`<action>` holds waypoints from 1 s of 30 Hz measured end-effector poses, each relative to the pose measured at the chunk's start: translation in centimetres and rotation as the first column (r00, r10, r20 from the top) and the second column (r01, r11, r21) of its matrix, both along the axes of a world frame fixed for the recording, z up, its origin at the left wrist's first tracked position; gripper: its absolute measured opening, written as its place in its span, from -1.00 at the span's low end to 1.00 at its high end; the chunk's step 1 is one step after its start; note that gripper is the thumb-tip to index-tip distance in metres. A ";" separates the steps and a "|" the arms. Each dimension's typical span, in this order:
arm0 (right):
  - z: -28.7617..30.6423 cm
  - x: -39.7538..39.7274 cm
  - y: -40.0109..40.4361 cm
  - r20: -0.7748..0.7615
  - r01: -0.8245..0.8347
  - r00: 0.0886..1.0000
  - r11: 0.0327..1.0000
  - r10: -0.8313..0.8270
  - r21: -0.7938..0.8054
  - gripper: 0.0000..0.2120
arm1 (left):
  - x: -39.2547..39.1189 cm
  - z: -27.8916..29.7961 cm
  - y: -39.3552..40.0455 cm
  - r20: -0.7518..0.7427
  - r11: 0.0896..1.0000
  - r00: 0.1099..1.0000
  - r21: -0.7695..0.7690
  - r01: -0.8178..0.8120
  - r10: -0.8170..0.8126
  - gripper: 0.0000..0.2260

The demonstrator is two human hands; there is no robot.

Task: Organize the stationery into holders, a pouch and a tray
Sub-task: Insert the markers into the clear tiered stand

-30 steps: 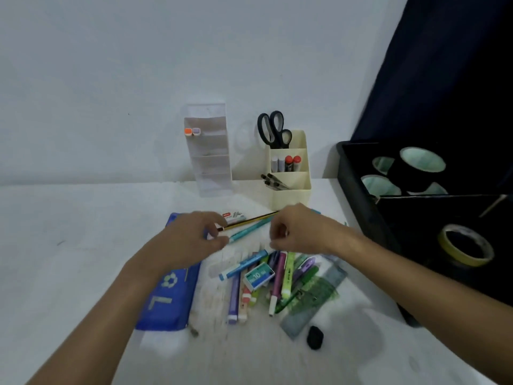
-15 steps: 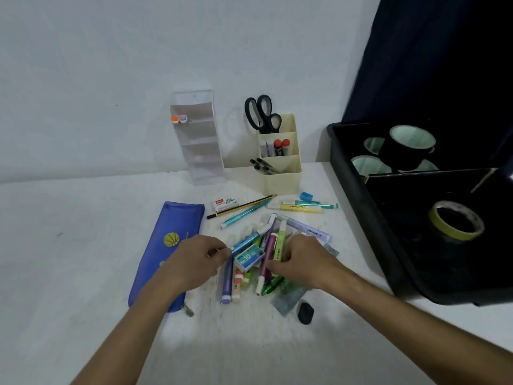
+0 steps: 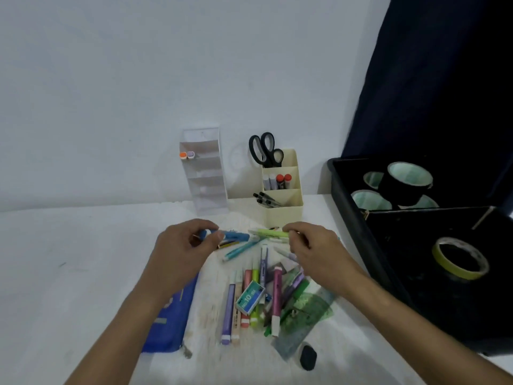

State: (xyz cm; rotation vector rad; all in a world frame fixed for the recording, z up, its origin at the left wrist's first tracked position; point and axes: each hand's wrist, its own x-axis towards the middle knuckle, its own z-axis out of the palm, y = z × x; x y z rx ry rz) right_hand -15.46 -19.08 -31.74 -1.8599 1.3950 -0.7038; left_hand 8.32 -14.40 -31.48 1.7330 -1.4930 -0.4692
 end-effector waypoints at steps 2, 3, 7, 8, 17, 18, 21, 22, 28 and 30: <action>1.4 0.6 -1.0 0.126 0.012 0.992 1.000 -0.010 -0.010 -0.78 | 0.6 1.7 -0.7 0.023 0.997 1.000 -0.077 -0.012 0.014 -0.98; 2.3 1.0 -1.5 0.188 0.007 0.982 0.999 0.000 -0.036 -0.79 | 0.9 2.7 -1.1 0.037 0.993 0.999 -0.114 -0.026 0.030 -0.98; 6.6 3.2 -3.0 0.289 -0.021 0.953 0.974 0.088 -0.228 -0.84 | 2.2 7.1 -2.6 0.155 0.961 0.983 -0.270 -0.053 0.098 -0.91; 7.8 3.9 -3.3 0.269 -0.028 0.957 0.958 0.107 -0.284 -0.85 | 2.5 8.1 -3.0 0.195 0.952 0.973 -0.302 -0.057 0.120 -0.88; 11.1 10.0 -6.6 0.000 -0.159 0.981 0.807 0.194 -0.569 -0.69 | 4.8 11.8 -6.5 0.409 0.955 0.896 -0.294 -0.047 0.171 -0.78; 10.8 10.6 -7.0 -0.026 -0.183 0.979 0.807 0.204 -0.562 -0.70 | 4.8 11.7 -7.0 0.431 0.963 0.888 -0.265 -0.044 0.159 -0.77; 9.6 12.0 -8.2 -0.032 -0.229 0.968 0.823 0.249 -0.519 -0.74 | 4.9 11.1 -8.3 0.496 0.978 0.859 -0.208 -0.022 0.125 -0.78; 9.2 12.5 -8.6 -0.025 -0.236 0.966 0.831 0.258 -0.503 -0.75 | 4.9 10.9 -8.7 0.504 0.982 0.856 -0.188 -0.019 0.113 -0.77; 7.3 14.4 -11.4 -0.071 -0.274 0.960 0.849 0.272 -0.452 -0.76 | 5.4 9.9 -11.0 0.549 0.999 0.835 -0.047 -0.013 0.036 -0.76; 7.1 14.7 -12.0 -0.076 -0.282 0.958 0.854 0.277 -0.437 -0.79 | 5.7 9.5 -11.8 0.547 0.999 0.836 -0.024 -0.021 0.031 -0.73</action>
